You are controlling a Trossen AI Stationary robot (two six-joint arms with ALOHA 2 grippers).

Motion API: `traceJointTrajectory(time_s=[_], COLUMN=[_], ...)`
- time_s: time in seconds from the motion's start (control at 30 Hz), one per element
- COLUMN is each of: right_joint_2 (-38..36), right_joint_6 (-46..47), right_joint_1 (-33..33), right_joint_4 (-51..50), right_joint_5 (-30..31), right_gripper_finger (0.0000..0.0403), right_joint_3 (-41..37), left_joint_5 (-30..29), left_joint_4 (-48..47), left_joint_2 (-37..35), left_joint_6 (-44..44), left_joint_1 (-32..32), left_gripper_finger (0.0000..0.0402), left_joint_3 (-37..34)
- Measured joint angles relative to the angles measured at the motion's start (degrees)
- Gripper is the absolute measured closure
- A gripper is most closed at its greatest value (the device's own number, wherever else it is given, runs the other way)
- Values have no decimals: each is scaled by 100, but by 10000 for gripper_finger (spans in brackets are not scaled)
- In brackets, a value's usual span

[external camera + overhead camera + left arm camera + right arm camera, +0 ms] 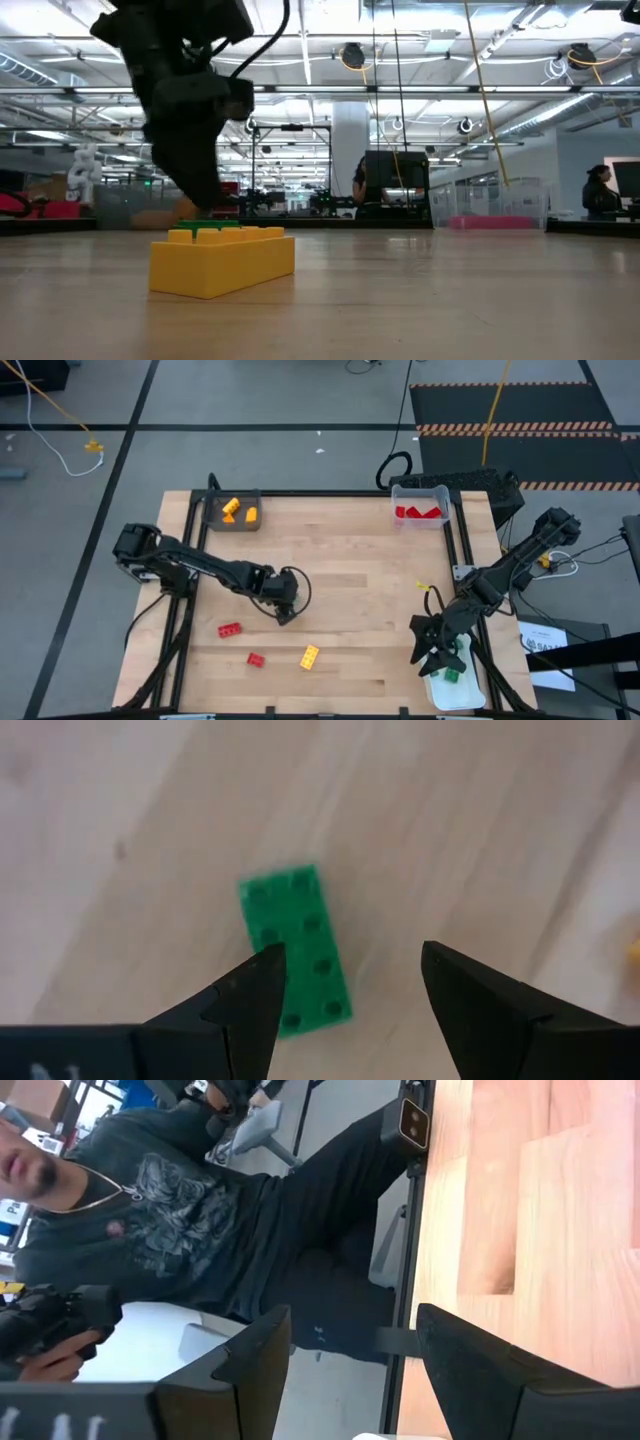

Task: Sort & place blocks by color
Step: Put the green gamepiece into the white bin

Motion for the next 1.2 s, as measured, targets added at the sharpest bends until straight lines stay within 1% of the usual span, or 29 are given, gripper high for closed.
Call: traceJointTrajectory(time_s=[0.07, 0.13, 0.3, 0.4, 0.5, 0.57, 0.63, 0.73, 0.83, 1.0, 1.1, 1.2], right_joint_2=[-2, 0, 0, 0, 0, 0, 0, 0, -2, -2, 0, -2], right_joint_6=[0, -9, 2, 3, 2, -12, -13, -13, -32, -189, -364, -892], right_joint_1=[0, 0, -4, -4, -3, -2, -2, -2, -2, -68, -160, -276], right_joint_4=[3, -2, 4, 5, 5, 3, 4, 6, 0, -10, 0, 5], right_joint_5=[2, 9, 11, 11, 11, 15, 21, 28, 37, 48, 104, 411], right_gripper_finger=[195, 195, 195, 195, 195, 195, 195, 195, 195, 195, 195, 195], right_joint_3=[0, 0, 0, 0, 0, 0, 0, 0, 0, 0, 0, 0], left_joint_5=[0, -120, -648, -713, -691, -733, -761, -810, -792, -760, -731, -693], left_joint_4=[-119, -102, -202, -1, -174, 12, -2, 120, 211, 242, 205, 343], left_joint_2=[147, 282, 527, 468, 515, 555, 585, 788, 982, 1057, 894, 659], left_joint_6=[-108, -164, -316, -370, -386, -336, -265, -268, -275, -237, -125, 118], left_joint_1=[-62, -79, -90, -78, -80, -80, -82, -85, -84, -91, -84, -73], left_gripper_finger=[165, 165, 165, 165, 165, 165, 165, 166, 183, 259, 261, 261], left_joint_3=[-10, 21, -45, 19, -34, 6, 1, 14, 20, 54, 114, 161])
